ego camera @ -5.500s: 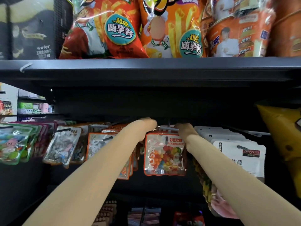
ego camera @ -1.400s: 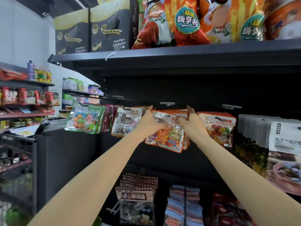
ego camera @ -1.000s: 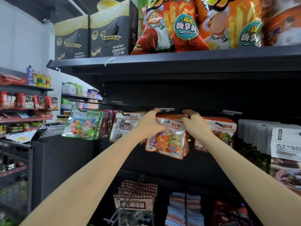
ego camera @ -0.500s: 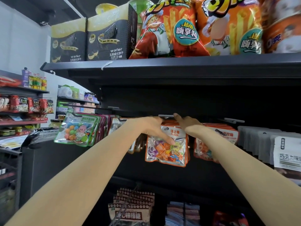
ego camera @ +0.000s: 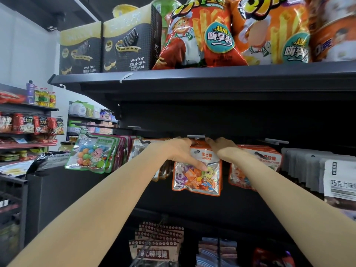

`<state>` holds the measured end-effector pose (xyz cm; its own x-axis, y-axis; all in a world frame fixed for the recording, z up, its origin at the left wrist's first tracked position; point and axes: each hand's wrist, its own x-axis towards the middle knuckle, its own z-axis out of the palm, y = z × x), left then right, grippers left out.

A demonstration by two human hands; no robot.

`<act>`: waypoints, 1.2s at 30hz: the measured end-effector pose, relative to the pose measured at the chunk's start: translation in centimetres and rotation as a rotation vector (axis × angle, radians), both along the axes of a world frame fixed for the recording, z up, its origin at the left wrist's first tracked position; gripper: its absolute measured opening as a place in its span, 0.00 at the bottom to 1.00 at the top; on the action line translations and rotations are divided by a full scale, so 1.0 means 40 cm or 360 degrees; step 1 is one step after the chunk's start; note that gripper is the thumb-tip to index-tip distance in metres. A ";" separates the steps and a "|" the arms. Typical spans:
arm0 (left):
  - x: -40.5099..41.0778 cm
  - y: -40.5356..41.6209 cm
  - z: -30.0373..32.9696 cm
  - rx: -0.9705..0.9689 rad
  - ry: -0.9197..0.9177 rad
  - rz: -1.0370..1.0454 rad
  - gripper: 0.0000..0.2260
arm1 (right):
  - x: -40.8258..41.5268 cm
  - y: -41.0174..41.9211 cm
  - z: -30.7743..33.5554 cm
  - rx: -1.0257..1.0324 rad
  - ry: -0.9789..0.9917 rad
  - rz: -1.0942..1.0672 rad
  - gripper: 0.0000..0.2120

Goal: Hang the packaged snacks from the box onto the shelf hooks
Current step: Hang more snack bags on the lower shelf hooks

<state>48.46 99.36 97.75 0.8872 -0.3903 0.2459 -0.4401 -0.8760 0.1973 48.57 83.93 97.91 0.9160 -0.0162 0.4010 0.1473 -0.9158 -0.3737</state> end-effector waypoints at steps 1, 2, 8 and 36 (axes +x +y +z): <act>-0.005 0.002 -0.003 -0.0032 -0.0030 -0.0035 0.38 | -0.003 -0.001 -0.002 0.0050 -0.0003 0.0001 0.22; -0.011 0.003 -0.007 -0.0061 -0.0064 -0.0071 0.36 | -0.016 0.001 -0.005 0.0076 -0.0052 0.0003 0.20; -0.061 0.016 -0.018 0.0010 -0.0375 -0.0097 0.30 | -0.061 -0.005 -0.043 0.0266 -0.0328 0.0313 0.14; -0.141 0.095 -0.195 -0.0697 -0.1429 0.0246 0.07 | -0.187 0.076 -0.217 -0.0079 -0.1141 0.0546 0.03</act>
<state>42.83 103.17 89.94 0.3365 -0.0023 0.9417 -0.4717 -0.8659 0.1664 41.08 86.97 89.23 0.3849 0.2533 0.8875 0.6134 -0.7887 -0.0409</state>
